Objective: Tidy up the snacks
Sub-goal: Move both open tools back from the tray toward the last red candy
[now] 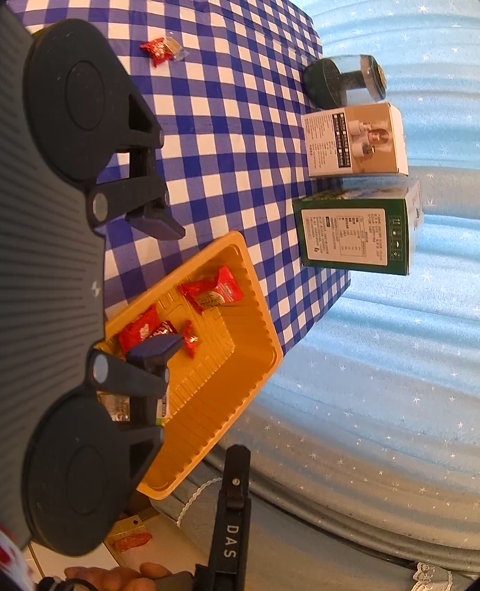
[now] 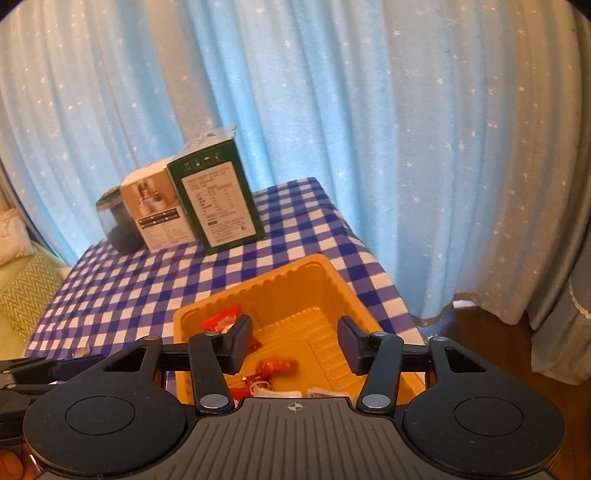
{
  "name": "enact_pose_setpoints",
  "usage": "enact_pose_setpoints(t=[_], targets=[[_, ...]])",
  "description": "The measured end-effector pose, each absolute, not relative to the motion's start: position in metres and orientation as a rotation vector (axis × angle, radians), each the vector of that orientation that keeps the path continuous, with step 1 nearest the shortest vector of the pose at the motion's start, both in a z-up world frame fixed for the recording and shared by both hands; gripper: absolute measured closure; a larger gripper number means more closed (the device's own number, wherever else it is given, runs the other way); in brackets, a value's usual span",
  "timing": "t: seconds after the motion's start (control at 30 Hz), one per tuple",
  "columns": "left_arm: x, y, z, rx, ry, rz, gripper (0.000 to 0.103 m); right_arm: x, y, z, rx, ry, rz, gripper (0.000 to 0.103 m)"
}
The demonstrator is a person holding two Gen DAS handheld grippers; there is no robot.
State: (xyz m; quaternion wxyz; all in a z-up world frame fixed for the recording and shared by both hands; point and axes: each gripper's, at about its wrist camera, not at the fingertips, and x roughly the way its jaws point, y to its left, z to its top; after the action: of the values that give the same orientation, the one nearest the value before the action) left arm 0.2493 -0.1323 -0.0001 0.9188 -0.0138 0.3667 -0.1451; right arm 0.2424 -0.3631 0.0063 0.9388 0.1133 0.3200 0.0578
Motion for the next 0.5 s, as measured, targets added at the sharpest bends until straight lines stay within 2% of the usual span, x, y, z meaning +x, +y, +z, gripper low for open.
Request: enact_pose_setpoints(t=[0.2,0.33,0.5], targets=[[0.226,-0.123,0.005,-0.04,0.743,-0.281,0.046,0.216,-0.362,0.005,0.246,0.684,0.11,0.051],[0.209,-0.116,0.014,-0.05,0.729,-0.269,0.037,0.194,-0.357,0.006,0.261,0.693,0.108,0.049],[0.187,-0.11,0.024,-0.049,0.716,-0.26,0.033,0.167,-0.348,0.01,0.259,0.702,0.106,0.044]])
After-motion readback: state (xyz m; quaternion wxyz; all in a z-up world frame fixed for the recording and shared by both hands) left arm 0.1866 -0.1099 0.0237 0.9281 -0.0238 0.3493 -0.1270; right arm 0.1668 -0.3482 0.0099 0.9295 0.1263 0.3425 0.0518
